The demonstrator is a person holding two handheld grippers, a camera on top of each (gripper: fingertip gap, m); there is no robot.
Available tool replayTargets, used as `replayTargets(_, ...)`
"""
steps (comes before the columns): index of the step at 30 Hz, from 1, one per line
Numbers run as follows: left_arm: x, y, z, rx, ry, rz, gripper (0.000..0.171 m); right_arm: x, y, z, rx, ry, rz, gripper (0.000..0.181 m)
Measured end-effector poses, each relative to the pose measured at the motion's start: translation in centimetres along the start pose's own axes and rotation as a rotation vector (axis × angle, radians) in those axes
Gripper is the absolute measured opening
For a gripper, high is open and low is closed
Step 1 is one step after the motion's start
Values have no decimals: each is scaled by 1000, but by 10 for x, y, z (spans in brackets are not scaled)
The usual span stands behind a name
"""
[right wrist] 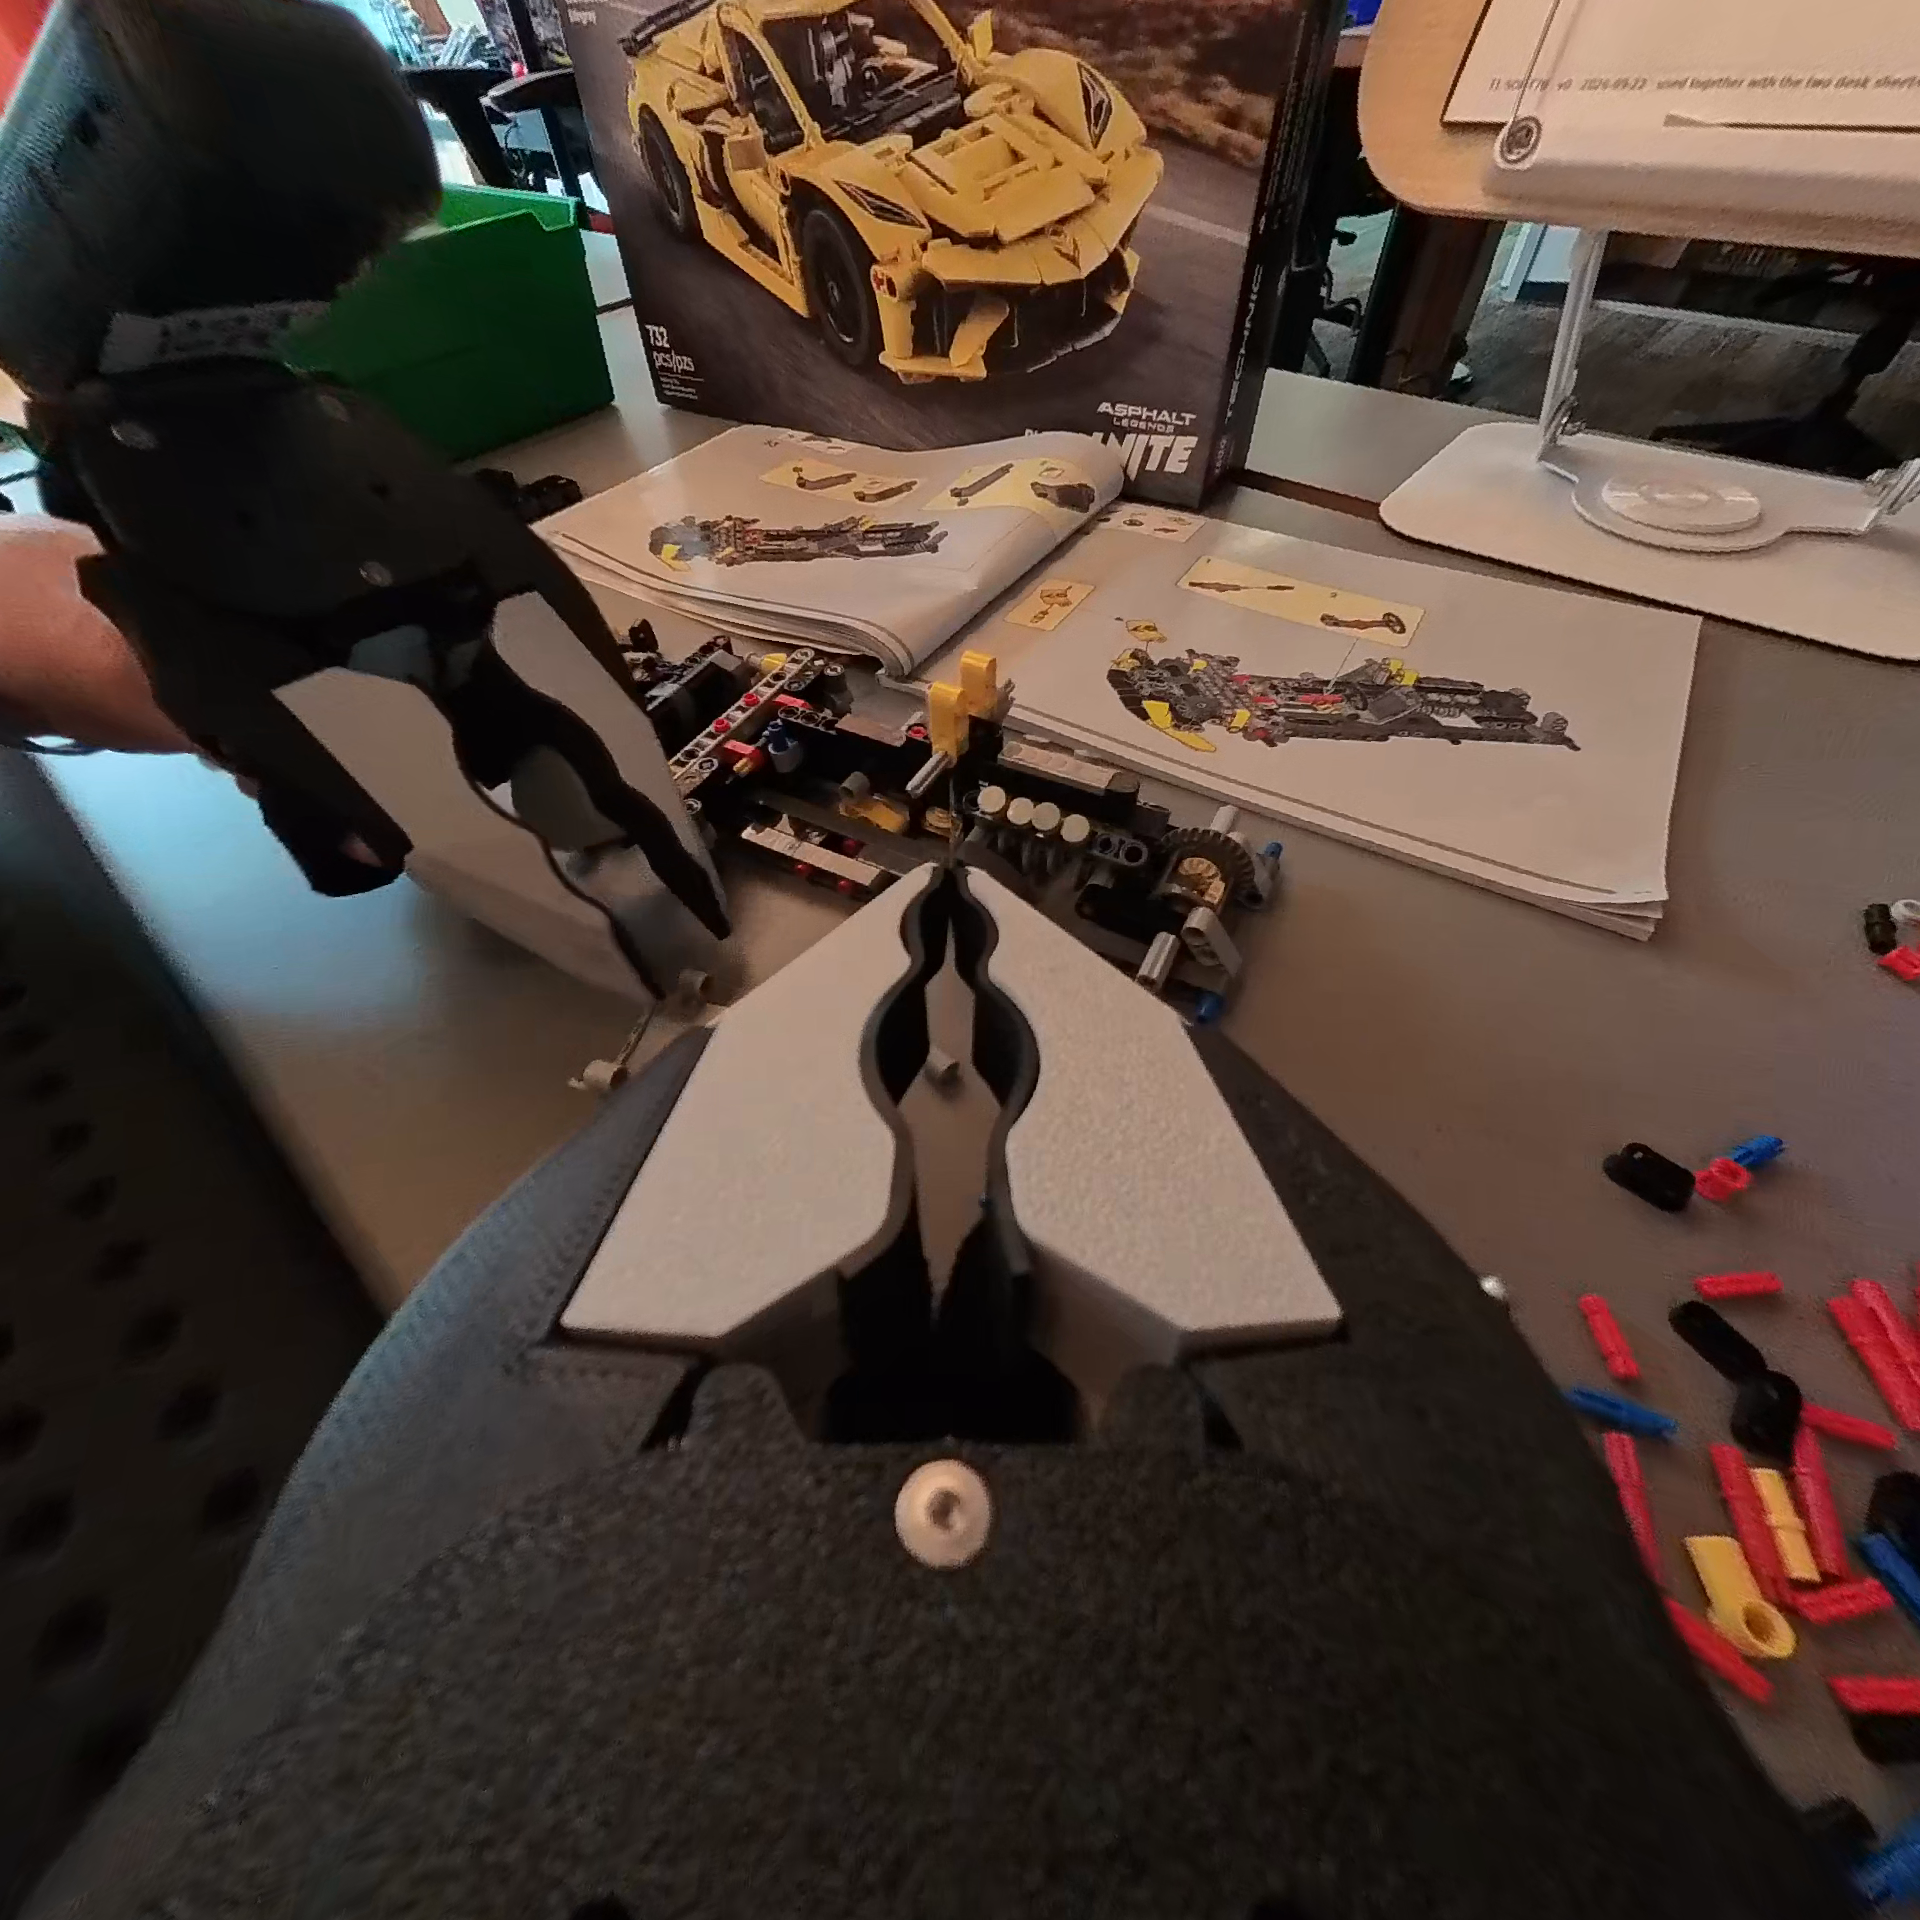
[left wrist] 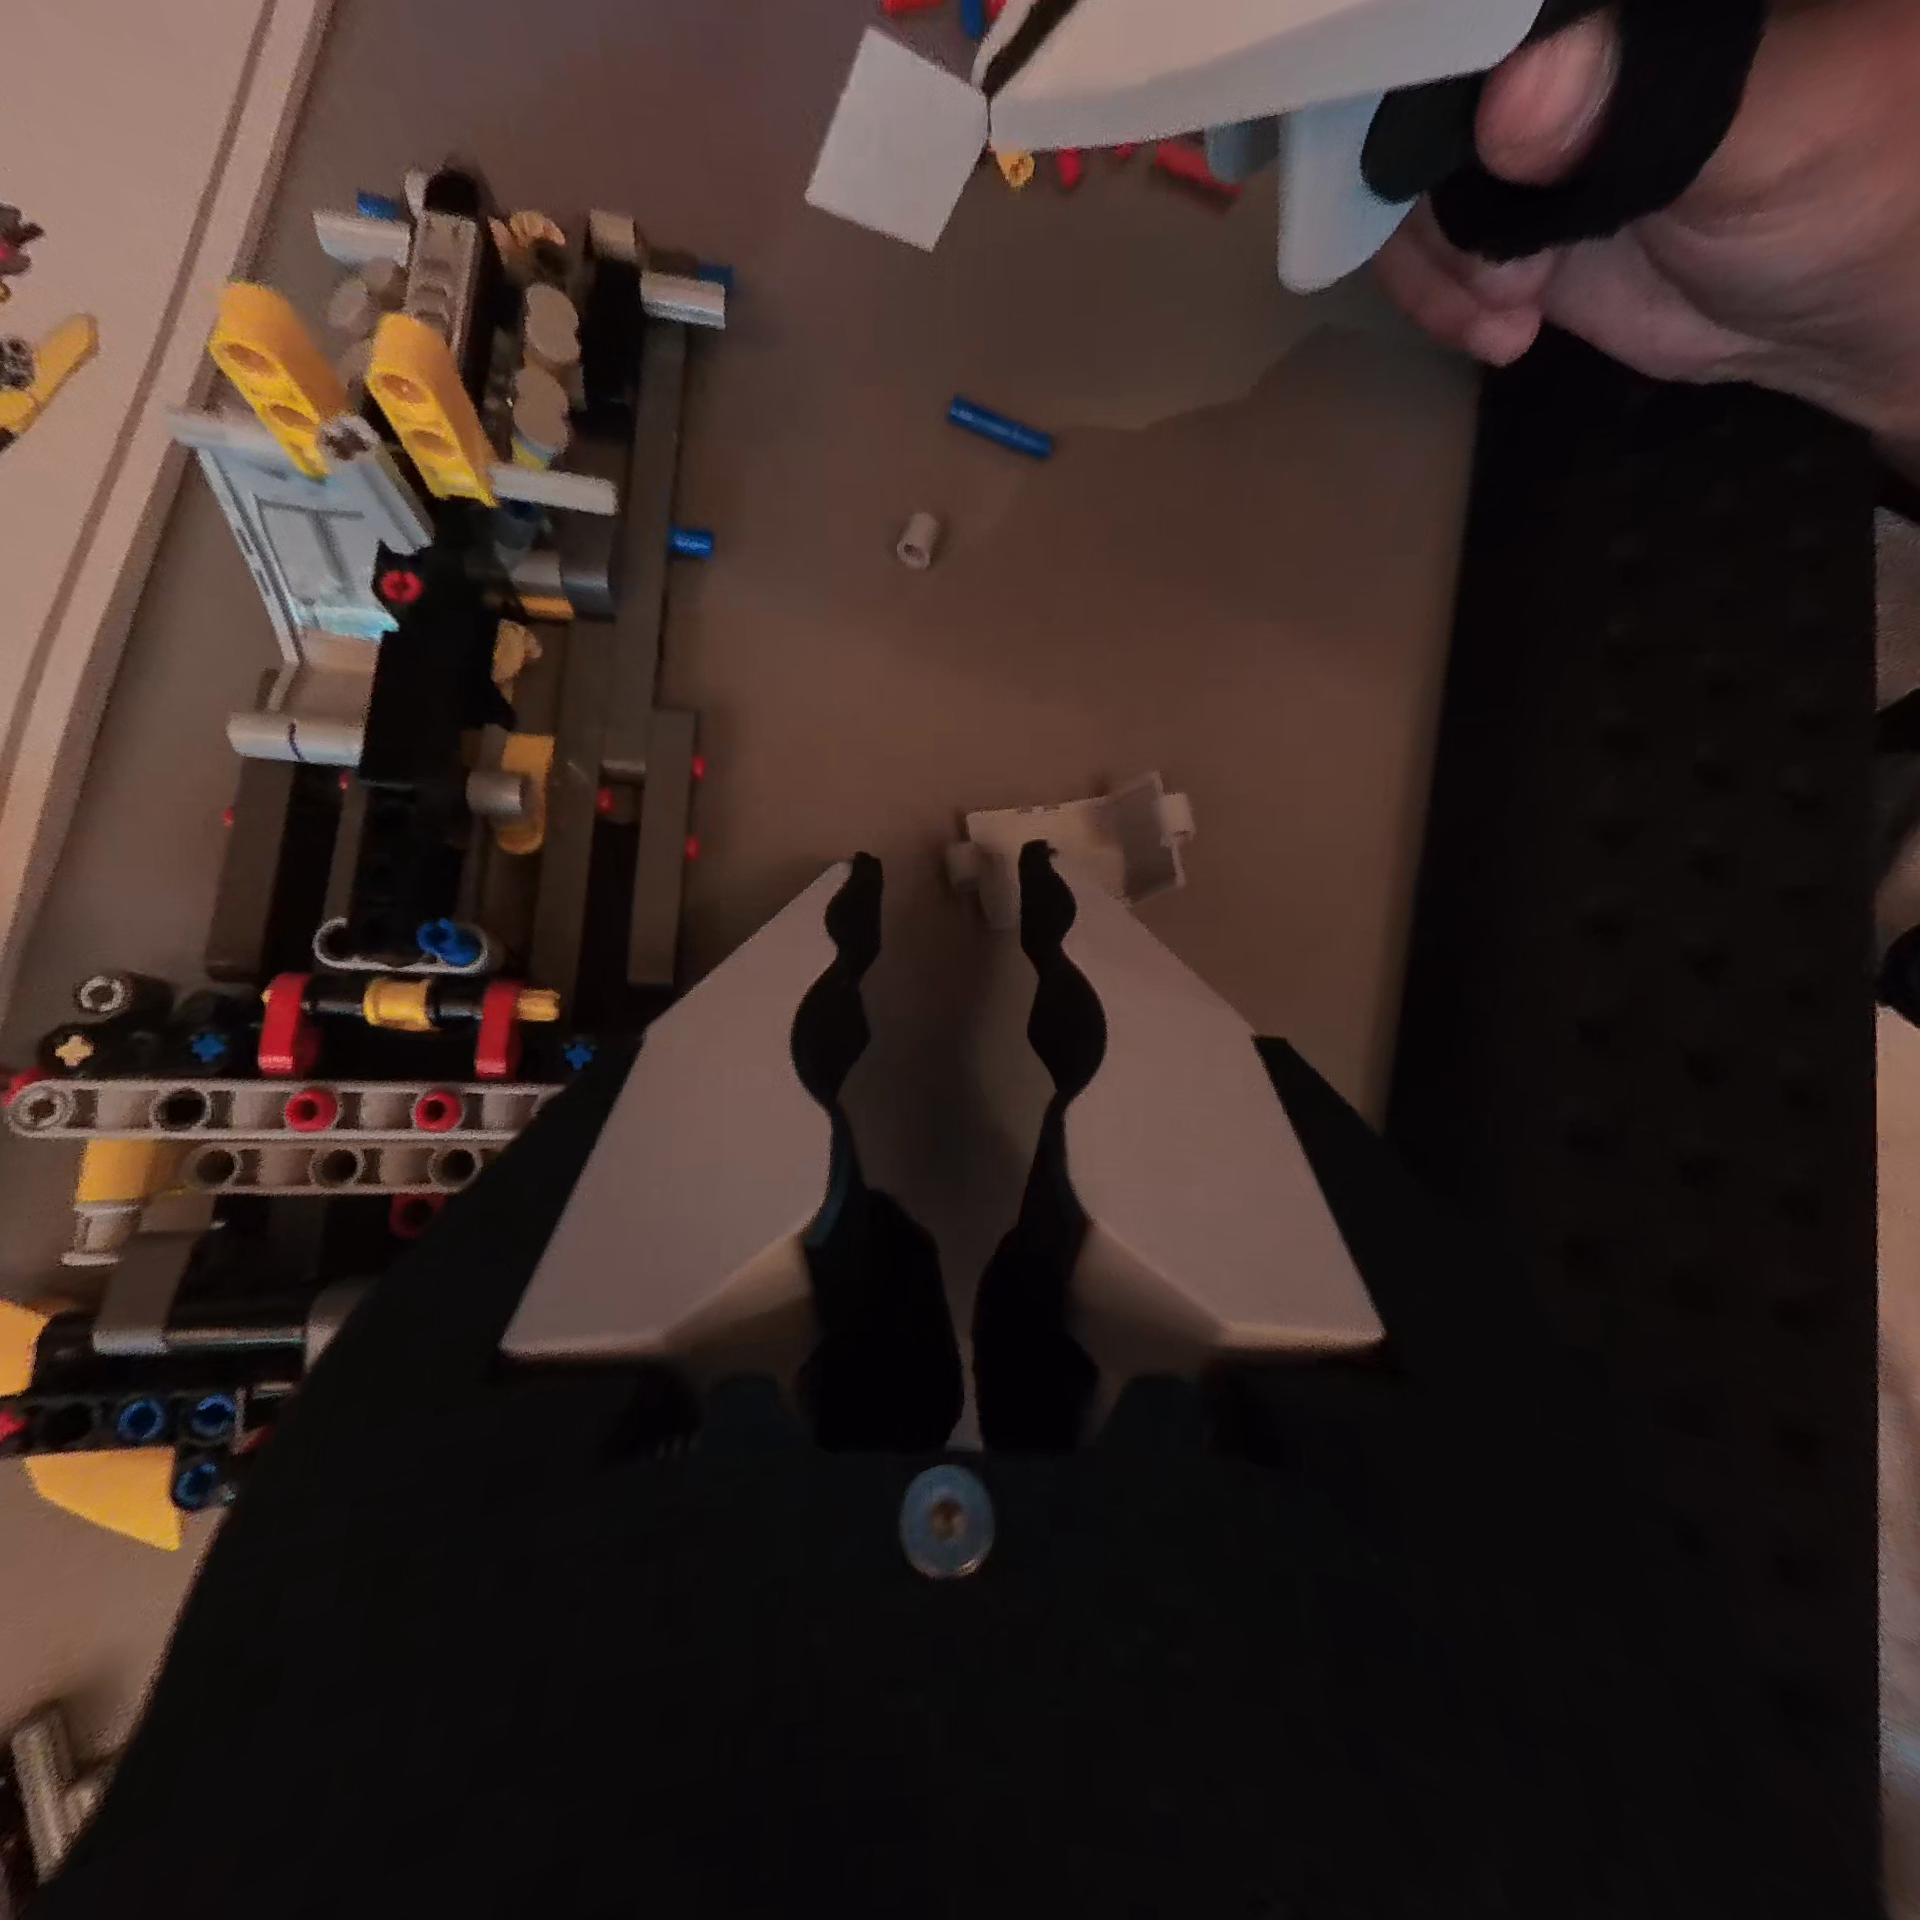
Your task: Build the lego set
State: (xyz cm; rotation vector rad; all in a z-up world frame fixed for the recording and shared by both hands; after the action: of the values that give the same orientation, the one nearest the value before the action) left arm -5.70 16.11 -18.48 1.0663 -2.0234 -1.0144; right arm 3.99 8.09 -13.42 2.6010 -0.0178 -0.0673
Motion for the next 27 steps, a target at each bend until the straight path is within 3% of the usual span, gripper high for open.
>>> replayTargets(9, 4, -8, -1, -29, -98, -103, 5, -1, -1, 1, -10, 20, 11, 0)
replayTargets(14, -16, 20, -9, 86, -291, -487, 5, -12, -7, 2, -53, 153, 77, 0)
replayTargets(18, -19, 33, -8, 135, -293, -565, 4, -27, -12, 2, -89, 355, 196, 0)
replayTargets(21, -16, 35, -5, 147, -273, -521, 4, -40, -12, -1, -70, 536, 307, 0)
replayTargets(24, -4, 24, 5, 71, -224, -309, 5, -49, -15, 1, -78, 661, 369, 0)
replayTargets(27, 8, 17, 19, -16, -164, -137, 5, -51, -17, 4, -94, 670, 355, 0)
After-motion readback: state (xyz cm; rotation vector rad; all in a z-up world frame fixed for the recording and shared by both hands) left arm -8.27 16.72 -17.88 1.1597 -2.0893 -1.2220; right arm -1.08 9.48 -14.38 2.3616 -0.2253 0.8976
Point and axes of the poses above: each gripper's, where its closed fingertips meet, y back along the fingers, z out of its underside, x = y × z across the jaws, the point moved 4 cm from there along y, back along the fingers, and after that the axes turned 13 degrees about -x, right-handed, at the moved point
